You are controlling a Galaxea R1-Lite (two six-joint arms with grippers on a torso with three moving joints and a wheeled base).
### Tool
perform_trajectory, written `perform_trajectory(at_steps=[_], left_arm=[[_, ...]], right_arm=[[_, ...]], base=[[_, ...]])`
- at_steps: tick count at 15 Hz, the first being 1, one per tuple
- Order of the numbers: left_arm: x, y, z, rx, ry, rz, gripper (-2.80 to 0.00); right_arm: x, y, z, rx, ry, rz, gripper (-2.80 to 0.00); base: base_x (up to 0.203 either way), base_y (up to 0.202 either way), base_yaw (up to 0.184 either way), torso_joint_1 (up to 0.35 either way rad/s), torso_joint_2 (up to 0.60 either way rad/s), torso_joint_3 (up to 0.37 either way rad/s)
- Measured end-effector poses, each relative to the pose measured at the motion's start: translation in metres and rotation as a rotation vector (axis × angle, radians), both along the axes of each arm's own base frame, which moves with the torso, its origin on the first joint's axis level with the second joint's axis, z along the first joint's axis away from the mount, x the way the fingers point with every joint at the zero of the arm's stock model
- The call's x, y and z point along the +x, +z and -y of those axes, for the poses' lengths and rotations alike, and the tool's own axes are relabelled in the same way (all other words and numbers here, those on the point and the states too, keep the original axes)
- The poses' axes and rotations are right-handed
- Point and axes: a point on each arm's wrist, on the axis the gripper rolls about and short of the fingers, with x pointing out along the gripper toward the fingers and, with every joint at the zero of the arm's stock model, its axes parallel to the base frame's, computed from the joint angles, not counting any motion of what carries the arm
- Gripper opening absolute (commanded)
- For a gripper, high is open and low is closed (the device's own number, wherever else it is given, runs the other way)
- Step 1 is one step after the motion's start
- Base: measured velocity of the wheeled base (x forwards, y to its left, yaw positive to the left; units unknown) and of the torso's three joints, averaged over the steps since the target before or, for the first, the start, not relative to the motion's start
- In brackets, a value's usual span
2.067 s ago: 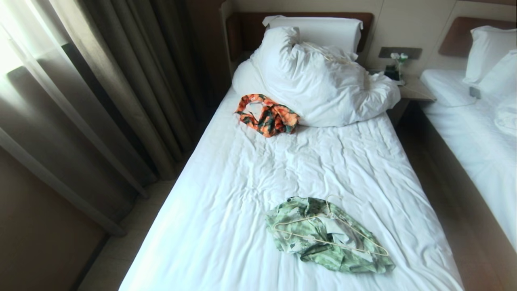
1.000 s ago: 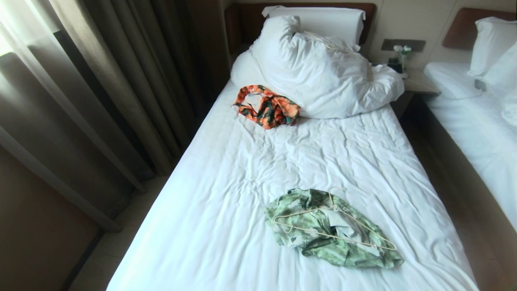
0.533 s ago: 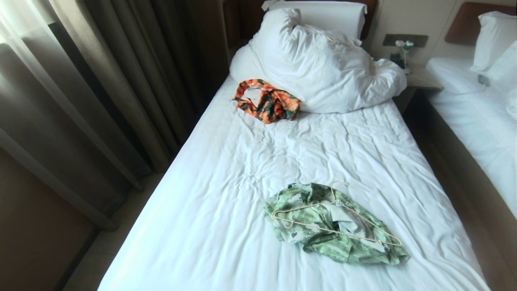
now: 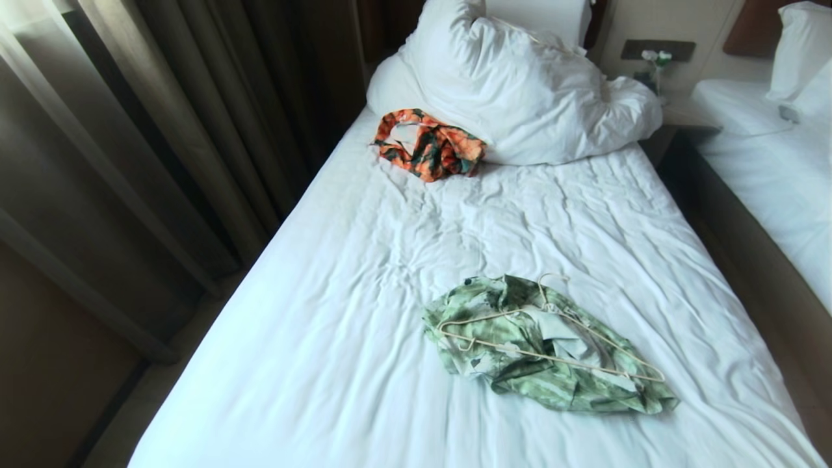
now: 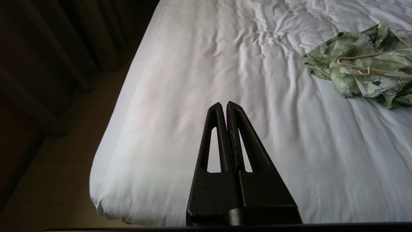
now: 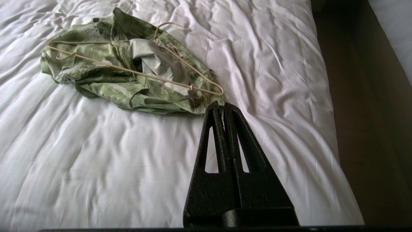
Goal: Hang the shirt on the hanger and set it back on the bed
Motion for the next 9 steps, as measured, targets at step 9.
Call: perform_trajectory(at_steps=[9], left_arm=[[0.0, -0.0001, 0.0, 0.0, 0.0, -0.001, -2.8]], right_arm=[[0.0, -0.0001, 0.0, -0.002, 0.001, -0.001, -2.8]], base=[[0.0, 0.0, 0.0, -0.114, 0.48, 0.361]])
